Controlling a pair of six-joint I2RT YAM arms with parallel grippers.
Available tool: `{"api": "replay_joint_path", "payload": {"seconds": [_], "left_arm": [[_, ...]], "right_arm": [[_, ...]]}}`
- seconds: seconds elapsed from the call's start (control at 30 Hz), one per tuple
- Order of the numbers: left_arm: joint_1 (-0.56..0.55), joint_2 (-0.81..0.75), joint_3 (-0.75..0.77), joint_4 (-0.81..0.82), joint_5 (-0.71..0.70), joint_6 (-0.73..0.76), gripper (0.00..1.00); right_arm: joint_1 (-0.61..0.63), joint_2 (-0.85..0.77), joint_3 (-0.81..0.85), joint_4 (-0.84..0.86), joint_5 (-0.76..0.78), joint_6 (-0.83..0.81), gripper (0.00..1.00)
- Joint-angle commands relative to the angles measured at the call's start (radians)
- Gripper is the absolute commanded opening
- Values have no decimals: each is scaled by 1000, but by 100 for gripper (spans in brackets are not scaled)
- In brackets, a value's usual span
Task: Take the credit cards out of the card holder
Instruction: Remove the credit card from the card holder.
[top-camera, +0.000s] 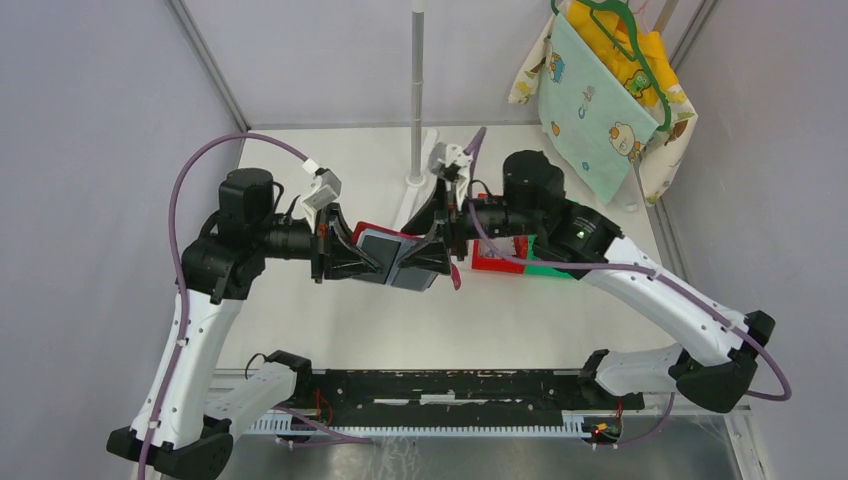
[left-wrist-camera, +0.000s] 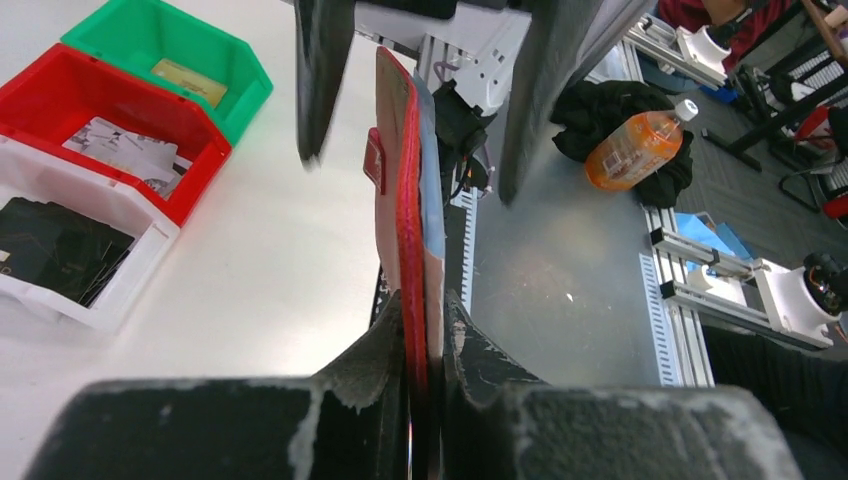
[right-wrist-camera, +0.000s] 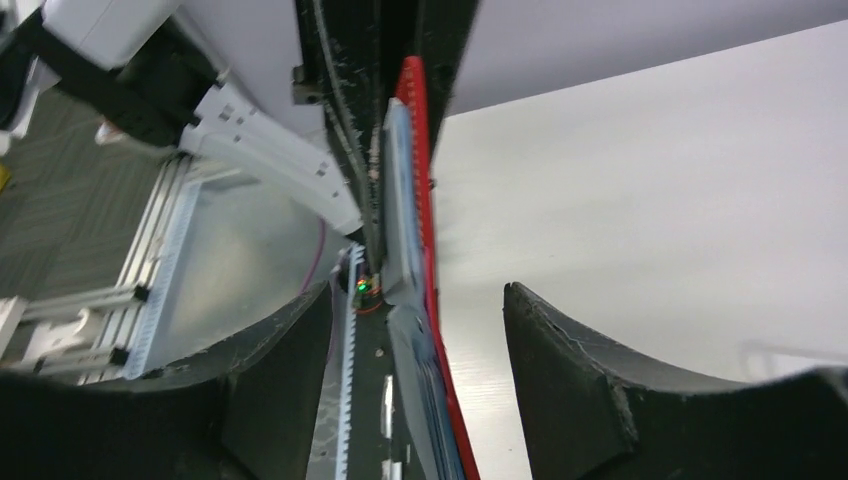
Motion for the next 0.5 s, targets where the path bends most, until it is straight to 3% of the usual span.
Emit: {"api": "replay_joint_path", "payload": {"seconds": [0.0, 0.23, 0.33, 0.47], "left_arm": [[-2, -11, 19, 144, -50, -177, 2], [-1, 12, 34, 163, -167, -260, 2], [-2, 31, 43, 153, -190, -275, 2], [-2, 53, 64, 124, -196, -280, 2]], "right_arm": [[-75, -154, -27, 150, 161, 102, 69], [-88, -261, -233, 447, 119, 328, 65], [-88, -254, -369, 650, 56, 475, 62], [-85, -210, -461, 774, 36, 564, 60]]}}
